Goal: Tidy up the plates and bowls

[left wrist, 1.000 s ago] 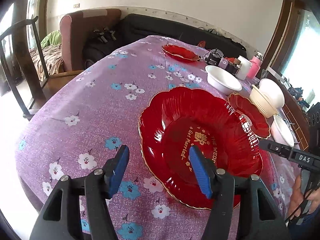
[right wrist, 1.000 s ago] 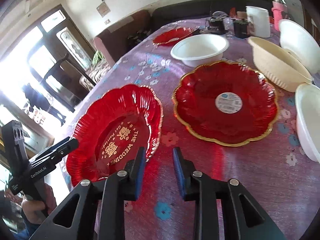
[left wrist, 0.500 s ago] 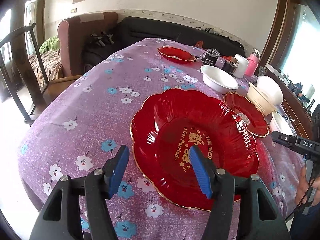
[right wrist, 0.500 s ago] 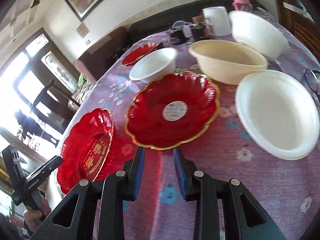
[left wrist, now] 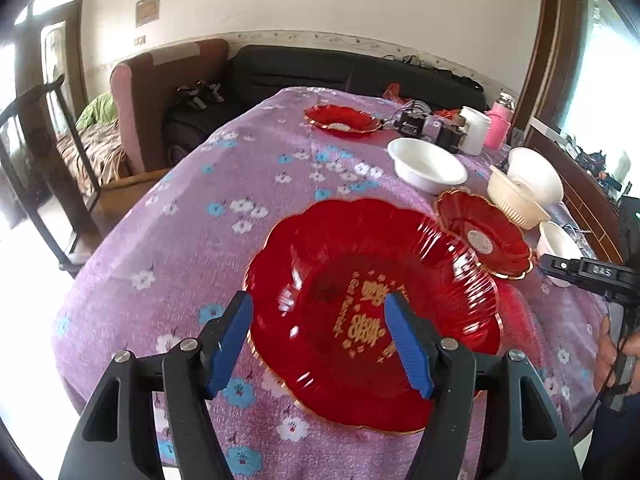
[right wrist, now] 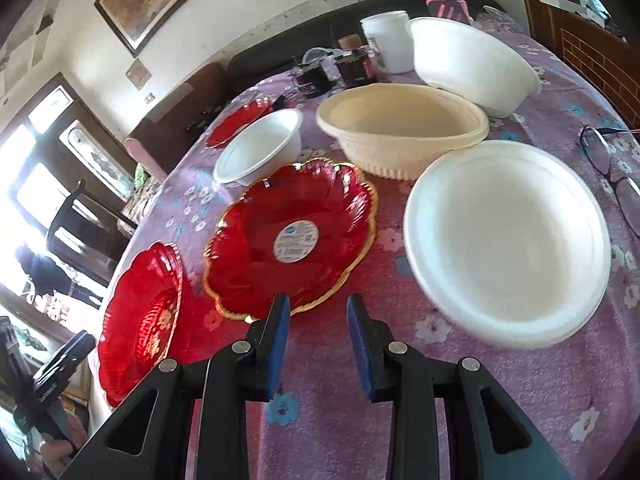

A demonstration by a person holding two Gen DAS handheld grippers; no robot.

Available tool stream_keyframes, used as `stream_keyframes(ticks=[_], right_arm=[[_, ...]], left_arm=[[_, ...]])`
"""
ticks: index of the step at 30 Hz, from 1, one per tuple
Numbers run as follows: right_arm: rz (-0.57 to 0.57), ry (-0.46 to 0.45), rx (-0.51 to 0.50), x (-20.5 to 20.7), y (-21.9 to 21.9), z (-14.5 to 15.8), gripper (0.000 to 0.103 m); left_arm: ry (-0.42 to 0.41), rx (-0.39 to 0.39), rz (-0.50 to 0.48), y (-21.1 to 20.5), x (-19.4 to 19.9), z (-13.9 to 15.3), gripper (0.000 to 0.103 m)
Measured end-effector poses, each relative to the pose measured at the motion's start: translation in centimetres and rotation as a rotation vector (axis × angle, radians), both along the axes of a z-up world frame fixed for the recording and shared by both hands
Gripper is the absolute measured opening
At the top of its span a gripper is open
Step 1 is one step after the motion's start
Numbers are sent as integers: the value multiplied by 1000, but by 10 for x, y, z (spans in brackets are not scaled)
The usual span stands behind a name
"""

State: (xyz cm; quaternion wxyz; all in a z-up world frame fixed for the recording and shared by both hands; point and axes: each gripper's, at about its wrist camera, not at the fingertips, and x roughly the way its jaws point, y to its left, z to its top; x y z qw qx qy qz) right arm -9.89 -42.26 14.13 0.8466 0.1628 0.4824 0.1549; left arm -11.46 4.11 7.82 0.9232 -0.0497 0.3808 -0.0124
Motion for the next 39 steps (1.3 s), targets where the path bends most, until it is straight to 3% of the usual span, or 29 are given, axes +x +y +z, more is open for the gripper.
stream_keyframes(ticks=[4,10,15,21,23,30,35,39], right_arm=[[-24,12,-28,18,-3,1,32],[-28,10,22,36,-4,-10,32],[-23,-21,46,34,-7,-12,30],[-16,-19,57,30,-10,-14,28],[-18,-19,43,29,-10,-14,28],[-37,40,23,32,-7,-27,28],[-35,35,26,37,-4,-34,28],[-34,9,12,36,-3,-32,16]], left_arm=[[50,-53,-91,-18,19,11,68],[111,-90,-178,-59,55,20,68],[170,-70,-220,-95,100,20,68],[281,-17,-185,-122,167,-8,66],[309,1,-173,-127,184,-17,58],[377,26,-156,-135,209,-42,51],[426,-11,-192,-141,214,-58,24],[397,24,-221,-152,205,-55,19]])
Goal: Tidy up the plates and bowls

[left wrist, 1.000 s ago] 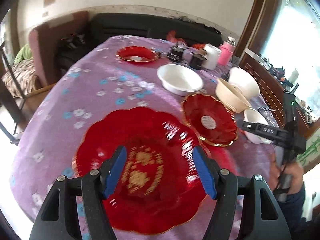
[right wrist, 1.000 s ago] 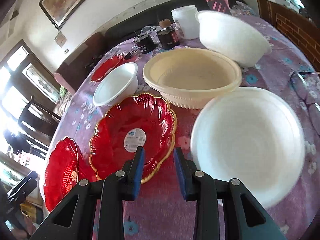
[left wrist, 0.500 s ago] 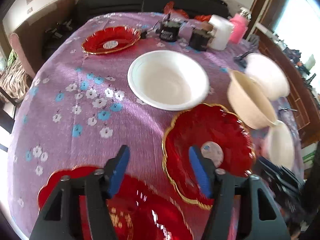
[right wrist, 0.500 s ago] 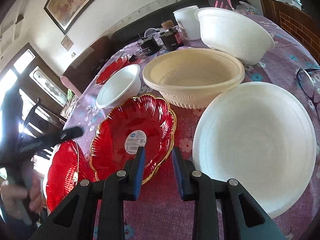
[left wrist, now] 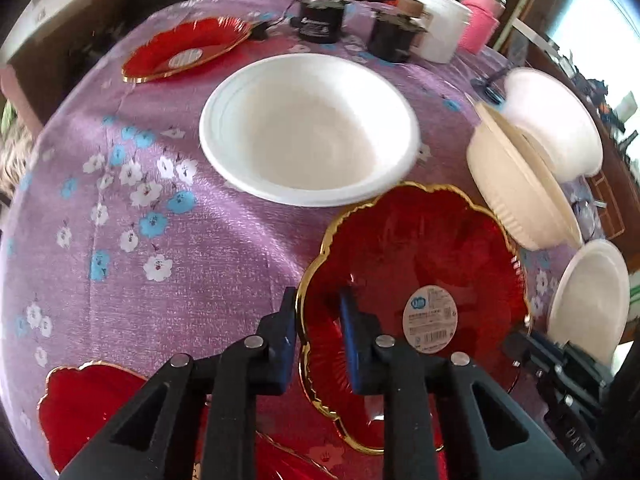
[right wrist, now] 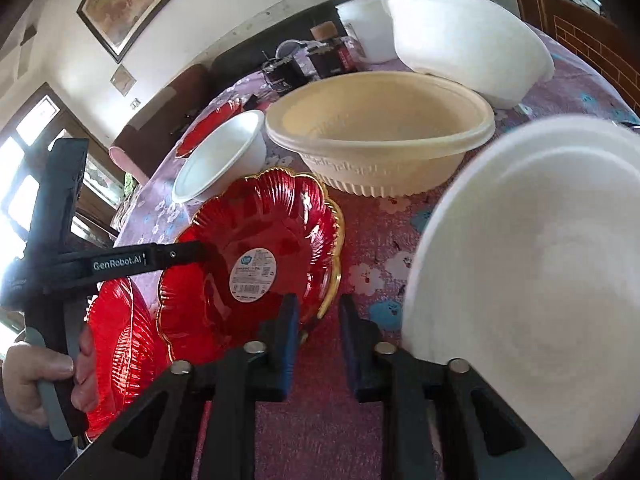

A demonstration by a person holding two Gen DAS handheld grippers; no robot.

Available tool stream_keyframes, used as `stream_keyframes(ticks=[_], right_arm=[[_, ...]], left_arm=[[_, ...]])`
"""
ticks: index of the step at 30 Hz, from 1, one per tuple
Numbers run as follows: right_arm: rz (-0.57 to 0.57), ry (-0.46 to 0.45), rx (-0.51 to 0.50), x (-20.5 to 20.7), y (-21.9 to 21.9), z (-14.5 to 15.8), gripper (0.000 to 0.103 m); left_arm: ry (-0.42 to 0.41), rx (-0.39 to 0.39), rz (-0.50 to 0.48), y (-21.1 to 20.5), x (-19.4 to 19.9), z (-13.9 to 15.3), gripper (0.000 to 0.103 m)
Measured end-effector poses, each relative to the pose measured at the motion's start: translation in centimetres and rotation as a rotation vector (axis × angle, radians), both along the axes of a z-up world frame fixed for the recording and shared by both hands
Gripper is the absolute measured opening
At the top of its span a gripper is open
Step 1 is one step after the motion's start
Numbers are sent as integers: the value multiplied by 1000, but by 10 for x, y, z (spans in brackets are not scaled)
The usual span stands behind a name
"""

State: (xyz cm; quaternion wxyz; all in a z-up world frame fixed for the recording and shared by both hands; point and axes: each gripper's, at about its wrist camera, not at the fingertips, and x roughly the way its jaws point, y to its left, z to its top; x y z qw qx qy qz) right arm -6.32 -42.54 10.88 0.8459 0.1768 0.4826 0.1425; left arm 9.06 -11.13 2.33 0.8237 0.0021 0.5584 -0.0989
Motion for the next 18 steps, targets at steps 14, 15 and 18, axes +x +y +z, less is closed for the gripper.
stream_keyframes(ticks=[14,15,18], right_arm=[[4,-71,25,-6,-5,14,15],[6,-76,32,-6,-5,15,15],[9,-95,52,-9,-7,19,15]], left_arm=[[-83,-38,6,4,-25,26,19],[-94,-40,6,5,-28,29,19],[-117,-53,8,8,-33,38,19]])
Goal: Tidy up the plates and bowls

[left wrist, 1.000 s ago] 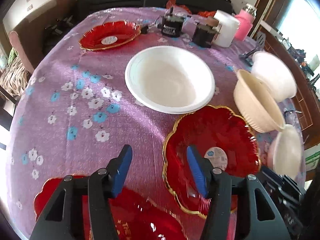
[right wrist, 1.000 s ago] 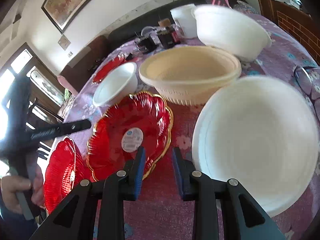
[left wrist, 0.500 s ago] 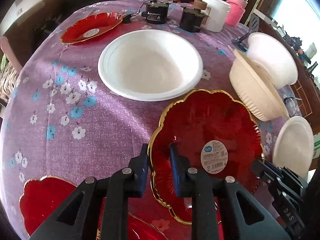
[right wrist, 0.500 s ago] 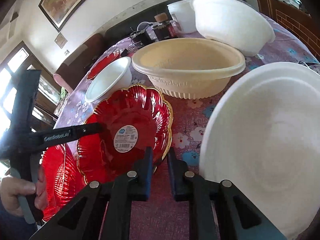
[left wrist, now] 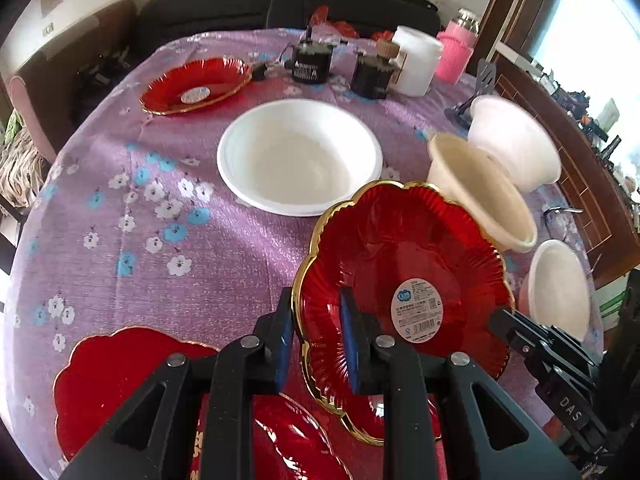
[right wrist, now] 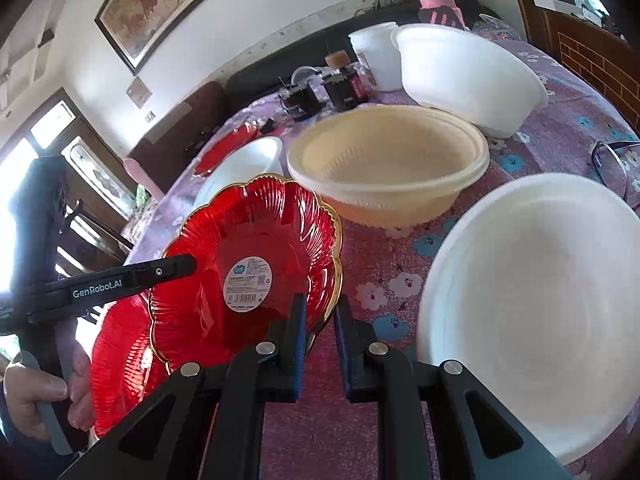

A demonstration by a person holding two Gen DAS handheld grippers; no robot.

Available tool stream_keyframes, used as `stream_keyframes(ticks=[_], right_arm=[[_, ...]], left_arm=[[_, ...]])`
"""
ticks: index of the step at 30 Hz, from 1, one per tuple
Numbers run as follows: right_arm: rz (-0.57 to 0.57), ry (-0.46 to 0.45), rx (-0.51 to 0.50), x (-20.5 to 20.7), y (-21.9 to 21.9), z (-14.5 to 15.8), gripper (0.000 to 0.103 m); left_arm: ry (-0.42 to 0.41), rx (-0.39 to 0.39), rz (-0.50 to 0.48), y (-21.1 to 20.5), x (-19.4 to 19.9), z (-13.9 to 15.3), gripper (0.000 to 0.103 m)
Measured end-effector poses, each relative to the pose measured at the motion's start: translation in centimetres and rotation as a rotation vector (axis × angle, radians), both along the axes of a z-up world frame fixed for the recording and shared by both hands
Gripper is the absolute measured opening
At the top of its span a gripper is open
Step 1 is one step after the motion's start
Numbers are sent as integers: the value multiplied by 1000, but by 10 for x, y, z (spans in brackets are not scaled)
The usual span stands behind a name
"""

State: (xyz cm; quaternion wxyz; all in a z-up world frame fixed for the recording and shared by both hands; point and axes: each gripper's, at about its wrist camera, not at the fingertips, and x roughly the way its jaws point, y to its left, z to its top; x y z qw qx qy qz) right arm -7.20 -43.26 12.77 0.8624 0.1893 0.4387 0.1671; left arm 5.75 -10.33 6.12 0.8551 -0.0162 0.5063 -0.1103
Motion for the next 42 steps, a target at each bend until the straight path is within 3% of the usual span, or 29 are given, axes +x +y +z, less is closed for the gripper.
stream_keyframes(ticks=[22,24,42], right_arm=[[90,-145,41,-16,19,26,15],[103,-148,48,-17,22,27,15],[220,-152,19,-40,81,42,15]], left_arm=[[-74,-71,57,37,-46,17,21],[-77,-83,61,41,-50,18,24],[-108,-132,149,108,-109,10,25]])
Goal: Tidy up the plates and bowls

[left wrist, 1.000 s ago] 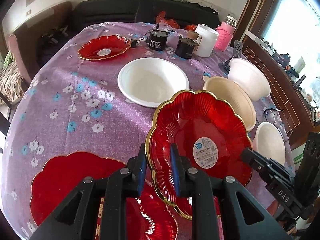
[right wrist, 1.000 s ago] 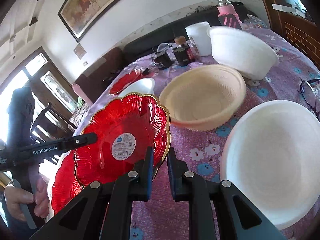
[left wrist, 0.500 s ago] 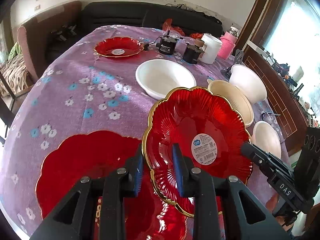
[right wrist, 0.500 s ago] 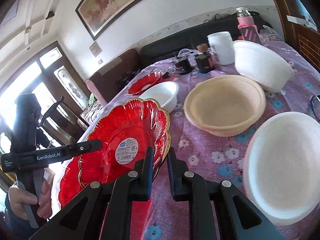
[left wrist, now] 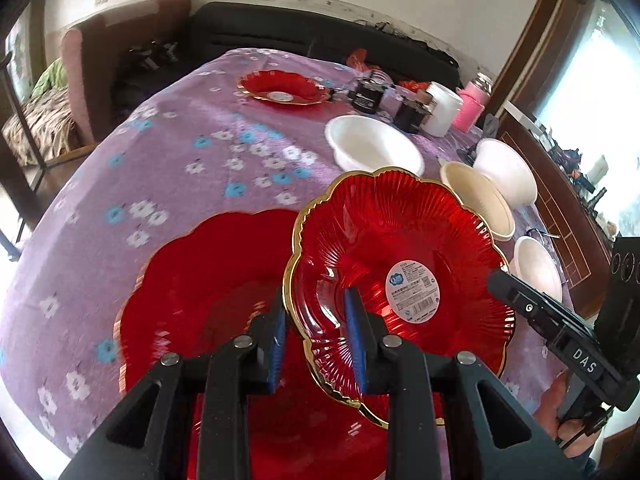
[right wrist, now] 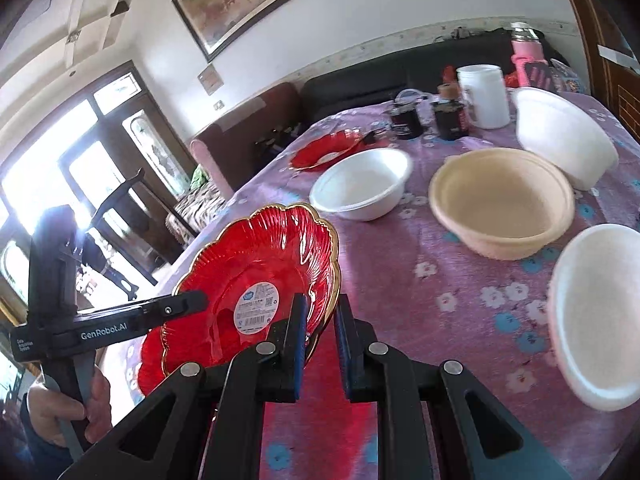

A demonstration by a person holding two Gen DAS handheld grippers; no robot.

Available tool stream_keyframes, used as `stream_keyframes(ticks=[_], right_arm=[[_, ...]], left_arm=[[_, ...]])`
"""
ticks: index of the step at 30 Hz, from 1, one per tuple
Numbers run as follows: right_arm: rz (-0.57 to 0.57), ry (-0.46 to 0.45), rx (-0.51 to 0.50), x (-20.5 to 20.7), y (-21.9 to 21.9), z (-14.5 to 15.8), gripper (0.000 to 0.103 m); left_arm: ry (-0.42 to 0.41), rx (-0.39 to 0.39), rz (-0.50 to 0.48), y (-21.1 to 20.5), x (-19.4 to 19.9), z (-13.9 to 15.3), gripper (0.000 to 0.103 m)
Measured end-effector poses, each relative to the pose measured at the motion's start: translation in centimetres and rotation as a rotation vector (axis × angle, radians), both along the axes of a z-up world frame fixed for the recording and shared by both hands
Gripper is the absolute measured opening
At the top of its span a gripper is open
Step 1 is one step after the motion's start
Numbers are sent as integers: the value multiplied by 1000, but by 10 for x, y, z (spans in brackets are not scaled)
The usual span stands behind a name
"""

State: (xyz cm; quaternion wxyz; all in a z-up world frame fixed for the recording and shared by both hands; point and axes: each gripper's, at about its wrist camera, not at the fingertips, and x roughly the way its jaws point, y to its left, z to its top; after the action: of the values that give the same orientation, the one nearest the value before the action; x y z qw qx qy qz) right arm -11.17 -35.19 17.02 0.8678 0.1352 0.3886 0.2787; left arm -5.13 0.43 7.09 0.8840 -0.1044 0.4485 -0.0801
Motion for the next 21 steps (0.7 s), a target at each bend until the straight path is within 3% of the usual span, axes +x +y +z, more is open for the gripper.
stream_keyframes(ticks=[13,21], right_arm=[[119,40,-48,-3,74,-17,16],[127,80,-114,1,86,-32,15]], left_arm=[[13,2,121,60,-30,-21,25],[9,98,110,55,-28,-31,25]])
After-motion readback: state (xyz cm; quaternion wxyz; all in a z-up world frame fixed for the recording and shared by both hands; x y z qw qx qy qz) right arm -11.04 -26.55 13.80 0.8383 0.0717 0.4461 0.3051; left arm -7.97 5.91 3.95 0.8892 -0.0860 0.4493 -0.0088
